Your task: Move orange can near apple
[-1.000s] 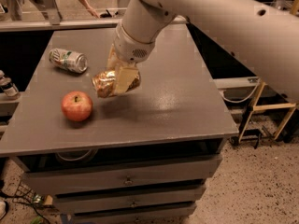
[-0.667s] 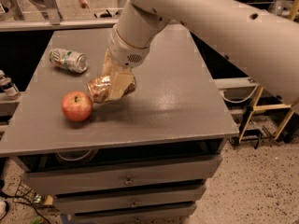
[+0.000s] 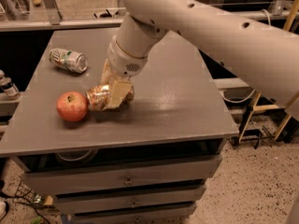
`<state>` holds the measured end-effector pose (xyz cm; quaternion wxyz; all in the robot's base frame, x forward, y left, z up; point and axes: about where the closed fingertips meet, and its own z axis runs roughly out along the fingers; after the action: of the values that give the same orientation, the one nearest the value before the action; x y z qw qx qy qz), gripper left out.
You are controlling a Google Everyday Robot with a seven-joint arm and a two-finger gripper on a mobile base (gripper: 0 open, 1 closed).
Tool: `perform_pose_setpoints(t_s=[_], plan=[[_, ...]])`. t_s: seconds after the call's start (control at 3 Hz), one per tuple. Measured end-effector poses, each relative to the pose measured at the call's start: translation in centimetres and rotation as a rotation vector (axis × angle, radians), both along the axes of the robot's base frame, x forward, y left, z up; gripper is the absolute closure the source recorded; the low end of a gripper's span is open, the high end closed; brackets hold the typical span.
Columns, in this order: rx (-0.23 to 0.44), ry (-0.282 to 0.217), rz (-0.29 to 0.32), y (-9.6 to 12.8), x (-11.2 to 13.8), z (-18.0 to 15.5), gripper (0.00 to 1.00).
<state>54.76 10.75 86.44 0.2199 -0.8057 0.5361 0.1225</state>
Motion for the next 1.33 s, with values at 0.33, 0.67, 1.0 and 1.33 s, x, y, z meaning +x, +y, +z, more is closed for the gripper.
perform_pose_setpoints(t_s=[0.33,0.67,1.0,1.33], plan=[[0.004,0.042,0.011,0.06,-0.13,-1.33,0.80],[0.003,0.040,0.012,0.15,-0.18,-1.30,0.58],[0.002,0.041,0.015,0.29,-0.28,-1.41,0.26],[0.001,0.042,0.017,0.37,-0.34,-1.47,0.03]])
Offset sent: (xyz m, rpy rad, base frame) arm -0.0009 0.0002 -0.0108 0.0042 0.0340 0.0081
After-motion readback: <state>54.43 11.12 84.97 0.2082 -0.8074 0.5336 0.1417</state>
